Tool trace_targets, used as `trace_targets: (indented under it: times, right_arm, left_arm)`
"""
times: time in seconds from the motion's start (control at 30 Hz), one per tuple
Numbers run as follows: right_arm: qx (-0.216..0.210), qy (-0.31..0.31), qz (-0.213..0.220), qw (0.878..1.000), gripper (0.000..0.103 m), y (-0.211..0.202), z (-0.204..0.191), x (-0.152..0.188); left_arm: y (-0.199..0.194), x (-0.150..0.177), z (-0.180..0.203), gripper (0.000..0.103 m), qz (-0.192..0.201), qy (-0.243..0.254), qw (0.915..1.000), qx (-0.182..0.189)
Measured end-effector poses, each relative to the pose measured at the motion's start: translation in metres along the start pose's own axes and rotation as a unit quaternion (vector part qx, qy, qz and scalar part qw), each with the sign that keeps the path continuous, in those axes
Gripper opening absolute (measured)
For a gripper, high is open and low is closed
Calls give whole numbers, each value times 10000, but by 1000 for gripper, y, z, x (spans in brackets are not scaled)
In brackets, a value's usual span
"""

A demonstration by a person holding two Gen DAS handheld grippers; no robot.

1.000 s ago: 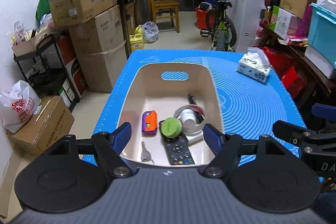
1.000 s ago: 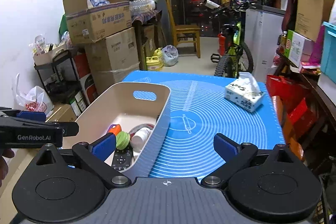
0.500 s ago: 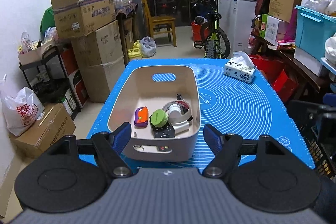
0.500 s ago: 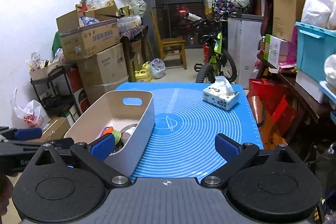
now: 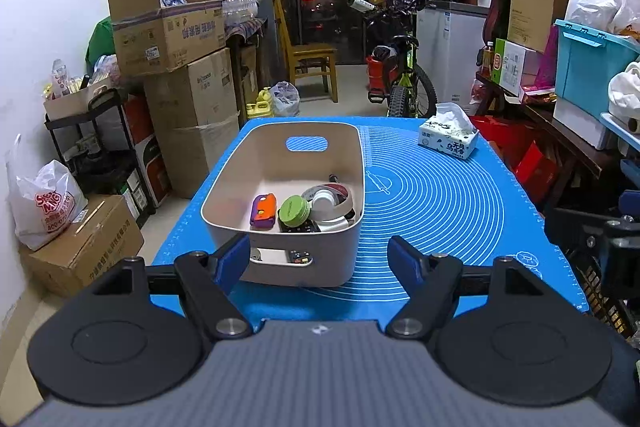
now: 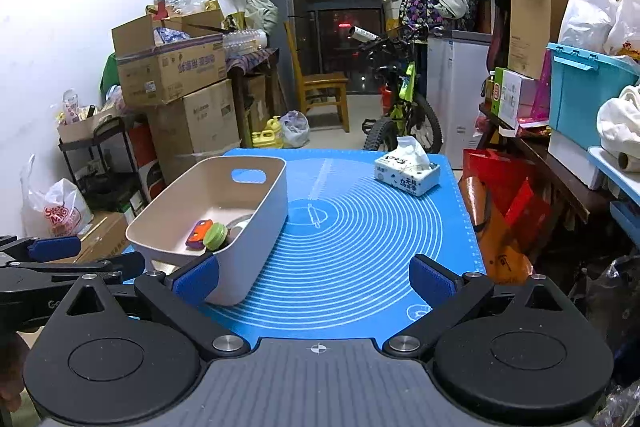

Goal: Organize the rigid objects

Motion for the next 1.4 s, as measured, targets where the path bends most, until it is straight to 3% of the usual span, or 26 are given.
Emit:
trace_targets:
  times: [0.67,1.4]
  right_arm:
    - [67,-167,-20,9998,100,-1,-6,49]
    - [21,-327,108,9994,100,-4,-12,56]
  left_arm:
    - [1,25,9,76,72,-27,9999,102]
    - [2,33,16,76,-23,11,9999,130]
Point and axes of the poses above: each gripper's, at about its wrist camera, not at the fingertips, and y roughly the way its jaws point, z to its right, x to its underside, the point moved 9 cm from there along y, roughly the way its jaws point, and after that the axes turned 1 degree about z, right-handed, at the moved point
